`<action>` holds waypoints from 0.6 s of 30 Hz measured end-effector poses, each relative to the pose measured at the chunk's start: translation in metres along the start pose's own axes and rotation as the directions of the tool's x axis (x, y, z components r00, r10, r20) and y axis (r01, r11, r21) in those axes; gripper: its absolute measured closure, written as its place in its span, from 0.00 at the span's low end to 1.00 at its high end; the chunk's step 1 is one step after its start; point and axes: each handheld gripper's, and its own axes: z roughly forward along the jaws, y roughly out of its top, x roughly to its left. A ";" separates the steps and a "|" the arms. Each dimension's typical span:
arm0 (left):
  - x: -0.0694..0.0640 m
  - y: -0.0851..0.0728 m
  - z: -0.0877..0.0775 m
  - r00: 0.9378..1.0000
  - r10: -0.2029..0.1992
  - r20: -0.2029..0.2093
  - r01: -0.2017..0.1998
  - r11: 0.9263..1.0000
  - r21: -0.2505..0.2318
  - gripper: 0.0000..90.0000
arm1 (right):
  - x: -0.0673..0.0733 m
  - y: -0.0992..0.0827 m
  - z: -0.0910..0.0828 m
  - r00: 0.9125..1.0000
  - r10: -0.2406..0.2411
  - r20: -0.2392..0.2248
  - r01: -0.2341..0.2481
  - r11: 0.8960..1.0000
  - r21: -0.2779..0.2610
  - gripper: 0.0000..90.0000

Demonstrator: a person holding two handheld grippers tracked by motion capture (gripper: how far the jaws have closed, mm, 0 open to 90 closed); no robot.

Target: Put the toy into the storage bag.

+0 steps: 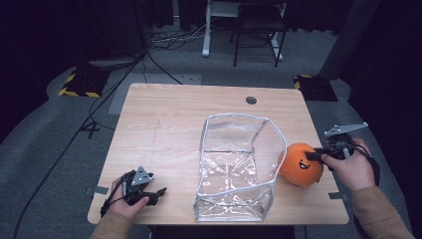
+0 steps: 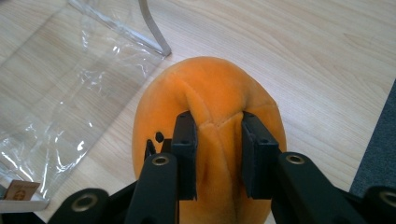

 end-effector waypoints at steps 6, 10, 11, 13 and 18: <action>0.000 0.000 0.000 1.000 -0.001 0.001 0.001 1.000 -0.001 0.29 | 0.004 0.005 -0.014 1.000 -0.006 0.008 0.006 1.000 -0.010 0.78; 0.000 0.000 0.000 1.000 0.001 0.001 -0.001 1.000 -0.001 0.29 | 0.007 0.010 -0.025 1.000 -0.016 0.004 0.016 1.000 -0.020 0.78; 0.000 0.000 0.001 1.000 0.000 0.002 0.000 1.000 -0.001 0.29 | 0.008 0.012 -0.027 1.000 -0.019 0.005 0.019 1.000 -0.024 0.78; 0.001 0.000 0.001 1.000 0.001 0.000 -0.001 1.000 0.000 0.29 | 0.009 0.015 -0.034 1.000 -0.026 0.006 0.027 0.999 -0.029 0.78; 0.001 0.000 0.001 1.000 0.002 0.001 -0.002 1.000 0.000 0.29 | 0.016 0.022 -0.049 0.999 -0.047 0.016 0.047 0.998 -0.042 0.78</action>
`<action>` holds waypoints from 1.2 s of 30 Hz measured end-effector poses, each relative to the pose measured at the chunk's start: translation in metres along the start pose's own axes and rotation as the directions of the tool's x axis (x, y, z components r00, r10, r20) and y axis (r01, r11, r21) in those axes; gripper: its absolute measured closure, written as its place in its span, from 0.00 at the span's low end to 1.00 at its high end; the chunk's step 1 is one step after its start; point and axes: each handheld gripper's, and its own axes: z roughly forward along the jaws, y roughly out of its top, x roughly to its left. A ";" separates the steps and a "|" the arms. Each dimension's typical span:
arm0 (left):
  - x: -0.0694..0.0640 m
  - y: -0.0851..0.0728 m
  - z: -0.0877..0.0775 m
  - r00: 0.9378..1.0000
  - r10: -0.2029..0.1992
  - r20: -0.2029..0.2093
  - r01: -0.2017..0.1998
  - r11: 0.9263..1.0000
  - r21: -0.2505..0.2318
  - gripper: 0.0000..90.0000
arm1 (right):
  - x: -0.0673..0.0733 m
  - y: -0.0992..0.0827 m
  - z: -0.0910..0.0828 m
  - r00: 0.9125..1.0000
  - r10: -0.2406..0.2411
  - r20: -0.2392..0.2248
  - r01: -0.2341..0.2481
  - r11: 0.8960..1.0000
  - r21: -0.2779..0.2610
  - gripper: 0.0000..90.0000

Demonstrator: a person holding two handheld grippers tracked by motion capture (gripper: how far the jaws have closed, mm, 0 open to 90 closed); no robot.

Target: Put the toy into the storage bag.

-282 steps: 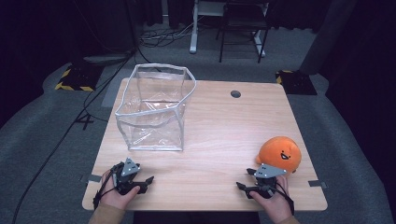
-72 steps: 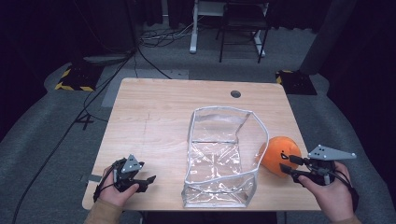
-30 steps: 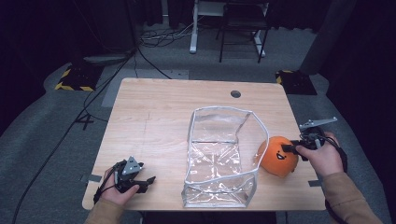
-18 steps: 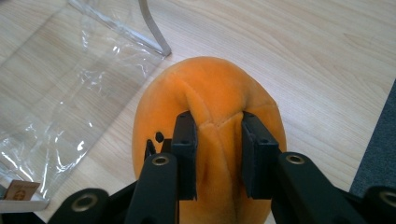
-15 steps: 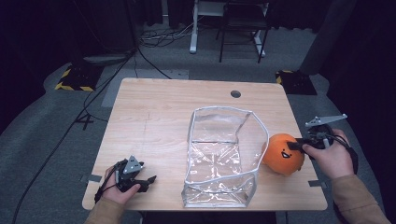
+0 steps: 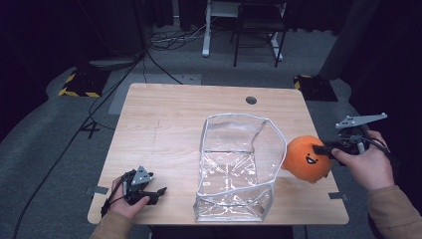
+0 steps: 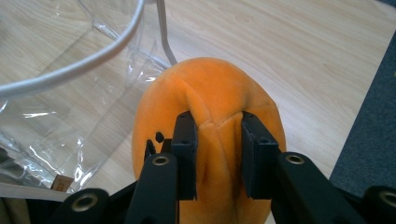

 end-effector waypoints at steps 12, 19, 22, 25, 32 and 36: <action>0.000 0.000 0.000 1.000 0.000 -0.001 0.000 1.000 0.000 0.29 | 0.010 0.022 -0.042 0.999 -0.036 0.027 0.037 0.998 -0.046 0.78; 0.000 0.000 0.000 1.000 0.006 -0.005 -0.006 1.000 0.000 0.29 | 0.014 0.033 -0.057 0.998 -0.050 0.028 0.052 0.996 -0.073 0.78; 0.000 0.000 0.000 1.000 0.005 -0.005 -0.005 1.000 0.001 0.29 | 0.015 0.037 -0.059 0.998 -0.054 0.028 0.056 0.995 -0.077 0.78; 0.000 0.000 0.000 1.000 0.005 -0.004 -0.005 1.000 0.001 0.29 | 0.018 0.044 -0.063 0.998 -0.061 0.028 0.063 0.994 -0.085 0.78; 0.000 0.000 0.000 1.000 0.006 -0.007 -0.006 1.000 0.000 0.29 | 0.024 0.056 -0.069 0.996 -0.081 0.032 0.084 0.992 -0.094 0.78; 0.000 0.000 0.000 1.000 0.008 -0.011 -0.008 1.000 0.000 0.29 | 0.026 0.062 -0.075 0.995 -0.091 0.042 0.095 0.990 -0.103 0.78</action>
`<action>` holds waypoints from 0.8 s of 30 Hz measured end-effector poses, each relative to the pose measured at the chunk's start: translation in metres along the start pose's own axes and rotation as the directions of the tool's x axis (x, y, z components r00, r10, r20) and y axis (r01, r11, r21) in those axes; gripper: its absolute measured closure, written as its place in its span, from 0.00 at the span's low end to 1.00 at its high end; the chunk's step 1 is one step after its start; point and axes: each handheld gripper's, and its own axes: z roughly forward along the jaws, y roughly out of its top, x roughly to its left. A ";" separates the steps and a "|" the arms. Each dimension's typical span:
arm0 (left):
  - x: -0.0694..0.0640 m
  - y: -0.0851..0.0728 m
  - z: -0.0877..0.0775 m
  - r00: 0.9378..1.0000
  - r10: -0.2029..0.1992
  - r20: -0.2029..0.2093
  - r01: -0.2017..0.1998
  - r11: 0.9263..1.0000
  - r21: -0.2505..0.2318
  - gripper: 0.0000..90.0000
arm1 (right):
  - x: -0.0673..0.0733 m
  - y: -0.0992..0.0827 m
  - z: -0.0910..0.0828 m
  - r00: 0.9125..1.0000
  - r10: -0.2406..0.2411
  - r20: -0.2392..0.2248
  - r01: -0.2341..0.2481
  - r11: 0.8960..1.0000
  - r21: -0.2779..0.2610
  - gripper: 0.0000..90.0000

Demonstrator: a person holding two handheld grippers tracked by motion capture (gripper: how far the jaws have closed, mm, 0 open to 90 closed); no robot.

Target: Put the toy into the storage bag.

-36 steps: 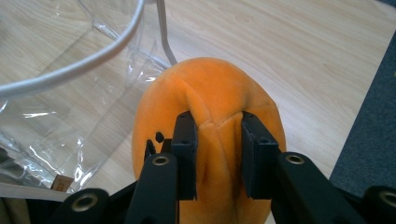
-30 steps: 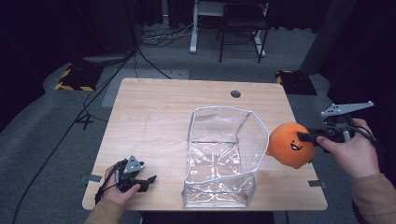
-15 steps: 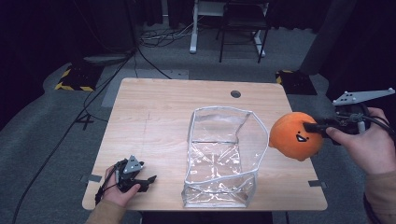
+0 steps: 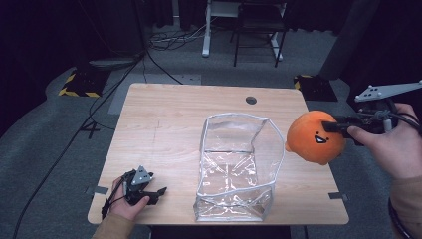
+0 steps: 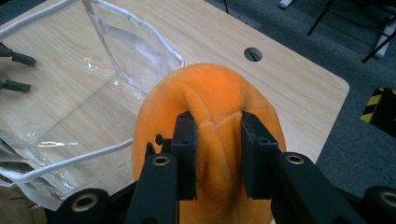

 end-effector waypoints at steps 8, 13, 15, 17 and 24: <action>0.000 0.000 0.000 1.000 -0.003 0.005 0.003 1.000 -0.001 0.29 | 0.004 0.011 -0.012 1.000 -0.009 0.003 0.009 0.999 -0.034 0.78; 0.000 0.000 0.001 1.000 -0.006 0.010 0.007 1.000 -0.001 0.29 | 0.010 0.019 -0.013 1.000 -0.026 -0.006 0.025 0.998 -0.049 0.78; 0.000 0.000 0.001 1.000 -0.006 0.011 0.006 1.000 -0.001 0.29 | 0.012 0.022 -0.012 0.999 -0.031 -0.011 0.030 0.998 -0.052 0.78; 0.000 0.000 0.001 1.000 -0.006 0.010 0.006 1.000 -0.003 0.29 | 0.015 0.026 -0.009 0.999 -0.038 -0.019 0.037 0.998 -0.054 0.78; 0.000 0.000 0.001 1.000 -0.006 0.009 0.007 1.000 -0.004 0.29 | 0.028 0.045 0.006 0.995 -0.080 -0.051 0.077 0.995 -0.066 0.78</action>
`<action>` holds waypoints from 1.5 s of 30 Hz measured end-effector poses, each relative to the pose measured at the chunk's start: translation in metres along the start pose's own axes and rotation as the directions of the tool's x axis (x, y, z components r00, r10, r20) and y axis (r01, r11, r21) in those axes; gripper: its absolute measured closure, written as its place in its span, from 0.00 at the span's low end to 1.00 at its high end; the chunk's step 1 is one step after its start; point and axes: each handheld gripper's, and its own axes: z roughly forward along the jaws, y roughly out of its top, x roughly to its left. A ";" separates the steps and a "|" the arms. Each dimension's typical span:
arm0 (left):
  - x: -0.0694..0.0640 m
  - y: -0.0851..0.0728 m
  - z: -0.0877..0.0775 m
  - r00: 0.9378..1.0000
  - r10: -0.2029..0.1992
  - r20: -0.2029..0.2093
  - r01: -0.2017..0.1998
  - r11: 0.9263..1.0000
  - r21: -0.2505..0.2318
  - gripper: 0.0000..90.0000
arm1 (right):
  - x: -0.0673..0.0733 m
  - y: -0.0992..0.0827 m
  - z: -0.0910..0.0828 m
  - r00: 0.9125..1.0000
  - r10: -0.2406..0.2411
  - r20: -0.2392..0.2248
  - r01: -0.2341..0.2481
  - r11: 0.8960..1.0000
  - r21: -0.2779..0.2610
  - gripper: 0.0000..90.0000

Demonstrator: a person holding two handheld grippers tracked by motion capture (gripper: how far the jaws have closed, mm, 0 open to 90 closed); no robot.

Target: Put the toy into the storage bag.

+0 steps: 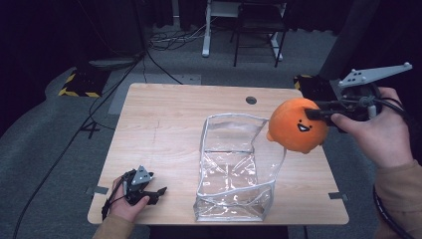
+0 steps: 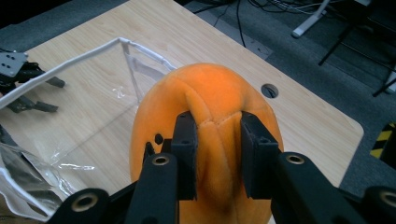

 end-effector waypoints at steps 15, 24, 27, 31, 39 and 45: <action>0.000 0.000 0.000 1.000 -0.001 0.000 0.001 1.000 0.000 0.29 | 0.023 0.030 0.041 0.993 -0.073 -0.092 0.073 0.997 0.003 0.78; 0.000 0.000 0.000 1.000 0.000 0.001 0.000 1.000 0.003 0.29 | 0.037 0.039 0.073 0.984 -0.094 -0.152 0.097 0.995 0.009 0.78; 0.000 0.000 0.000 1.000 -0.001 -0.001 0.001 1.000 0.000 0.29 | 0.042 0.042 0.083 0.981 -0.097 -0.168 0.101 0.995 0.013 0.78; 0.000 0.000 0.000 1.000 0.000 -0.001 0.000 1.000 0.000 0.29 | 0.048 0.043 0.096 0.978 -0.096 -0.184 0.102 0.995 0.022 0.78; 0.000 0.000 0.000 1.000 0.000 0.000 0.000 1.000 0.001 0.29 | 0.060 0.043 0.123 0.971 -0.097 -0.217 0.108 0.993 0.043 0.78; 0.000 0.000 0.000 1.000 0.000 -0.001 0.000 1.000 0.000 0.29 | 0.065 0.040 0.138 0.967 -0.090 -0.237 0.106 0.993 0.059 0.78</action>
